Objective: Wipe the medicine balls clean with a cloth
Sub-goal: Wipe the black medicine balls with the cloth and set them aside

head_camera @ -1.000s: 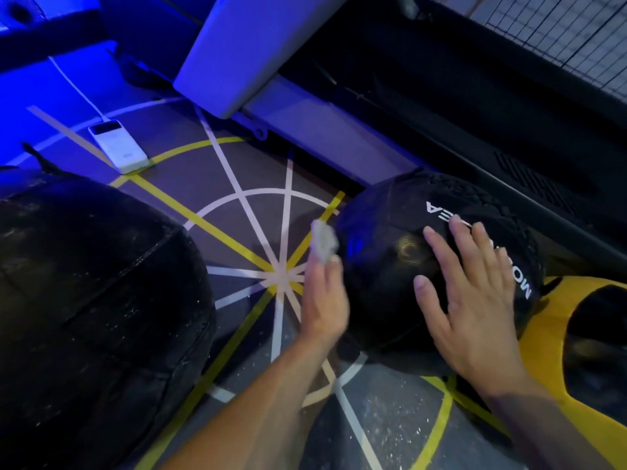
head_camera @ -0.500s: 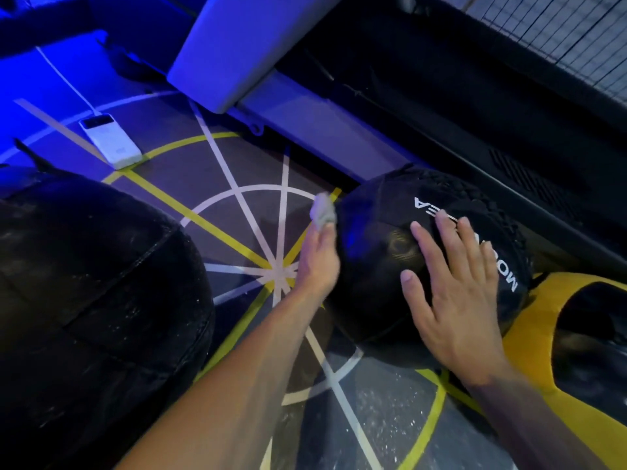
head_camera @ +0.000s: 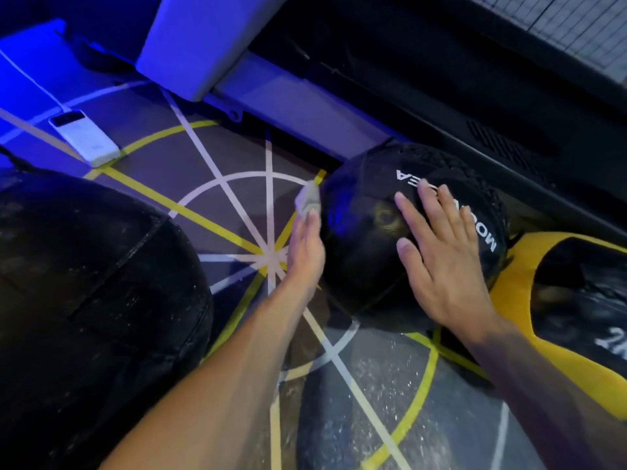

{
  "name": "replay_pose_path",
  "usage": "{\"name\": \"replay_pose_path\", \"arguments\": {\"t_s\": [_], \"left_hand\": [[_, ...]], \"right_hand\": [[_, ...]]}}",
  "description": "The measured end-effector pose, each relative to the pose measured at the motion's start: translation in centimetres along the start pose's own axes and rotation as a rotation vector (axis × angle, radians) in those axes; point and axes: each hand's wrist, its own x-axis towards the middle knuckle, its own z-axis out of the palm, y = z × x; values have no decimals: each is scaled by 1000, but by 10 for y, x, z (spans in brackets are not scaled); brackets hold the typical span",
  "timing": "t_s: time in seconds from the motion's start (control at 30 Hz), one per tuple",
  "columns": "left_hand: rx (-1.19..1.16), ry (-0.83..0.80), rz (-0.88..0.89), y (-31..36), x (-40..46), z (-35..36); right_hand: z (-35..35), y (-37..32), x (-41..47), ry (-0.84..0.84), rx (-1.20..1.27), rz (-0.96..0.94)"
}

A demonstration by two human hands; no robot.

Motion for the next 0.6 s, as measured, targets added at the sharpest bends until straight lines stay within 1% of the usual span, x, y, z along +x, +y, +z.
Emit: {"name": "replay_pose_path", "arguments": {"t_s": [0.07,0.13,0.23,0.3,0.33,0.37,0.43,0.53,0.6], "left_hand": [[-89,101,-249,-39,1,-8],[-227,146,-479,-67,-20,-8],[-468,108,-725,-76,-73,15],[-531,46,-853,-68,-109,32],[-553,38,-883,-65,-118,35],[-572,33,-905,-66,-122,38],[-481,16,-893,-58,-127,36],[-448,96,-724,-35,-119,21],[-386,183,-500,-17,-97,5]], "right_hand": [[-1,-1,2,-17,13,-8],[-2,1,1,-14,3,-15],[1,2,1,-5,-22,-20],[1,2,0,-12,-33,-14],[0,2,0,-18,-36,-11],[0,2,1,-26,-38,-10],[0,3,1,-52,-42,-16],[-2,2,2,-61,-51,-15],[-5,1,-2,-36,-29,-24]]}}
